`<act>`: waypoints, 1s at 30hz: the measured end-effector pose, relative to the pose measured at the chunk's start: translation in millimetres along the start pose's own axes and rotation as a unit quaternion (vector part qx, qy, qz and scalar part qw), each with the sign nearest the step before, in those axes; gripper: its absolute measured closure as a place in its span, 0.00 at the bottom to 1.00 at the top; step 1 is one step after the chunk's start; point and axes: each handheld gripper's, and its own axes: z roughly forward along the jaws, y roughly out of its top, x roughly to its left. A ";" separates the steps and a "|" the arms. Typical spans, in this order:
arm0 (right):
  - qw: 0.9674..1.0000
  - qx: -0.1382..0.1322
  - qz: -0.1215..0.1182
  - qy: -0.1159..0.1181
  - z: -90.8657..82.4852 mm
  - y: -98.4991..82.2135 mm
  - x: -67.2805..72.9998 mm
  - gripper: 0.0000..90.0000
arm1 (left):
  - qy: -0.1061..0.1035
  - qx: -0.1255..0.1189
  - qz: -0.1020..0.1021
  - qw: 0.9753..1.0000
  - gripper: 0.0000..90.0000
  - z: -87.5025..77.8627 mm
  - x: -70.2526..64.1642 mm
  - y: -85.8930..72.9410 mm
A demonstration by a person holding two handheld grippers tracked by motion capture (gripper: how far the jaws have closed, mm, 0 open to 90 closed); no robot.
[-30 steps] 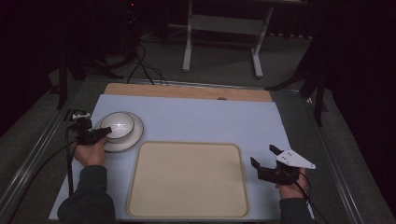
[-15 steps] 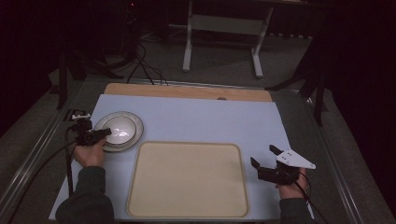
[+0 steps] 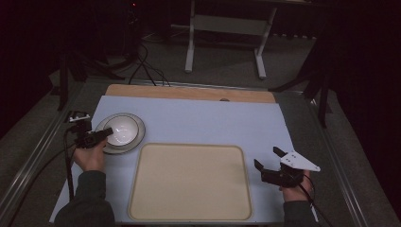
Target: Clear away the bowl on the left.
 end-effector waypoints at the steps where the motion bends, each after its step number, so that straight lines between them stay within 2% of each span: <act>1: 1.000 0.000 0.000 0.000 -0.1 0.0 0.0 0.16 | 0.000 -0.003 0.002 1.000 0.88 -1.5 -0.8 -0.6; 6: 1.000 -0.001 0.002 -0.001 -0.6 0.1 0.1 0.15 | -0.015 -0.013 -0.002 1.000 0.88 -8.2 -1.7 -3.9; 24: 1.000 -0.003 0.003 -0.001 -1.8 -0.5 -0.6 0.16 | -0.048 -0.022 0.039 0.998 0.87 -29.8 -15.4 -12.5; 30: 1.000 -0.006 0.002 -0.003 -2.6 -0.4 -0.8 0.16 | -0.064 -0.021 0.047 0.997 0.87 -36.2 -25.9 -15.9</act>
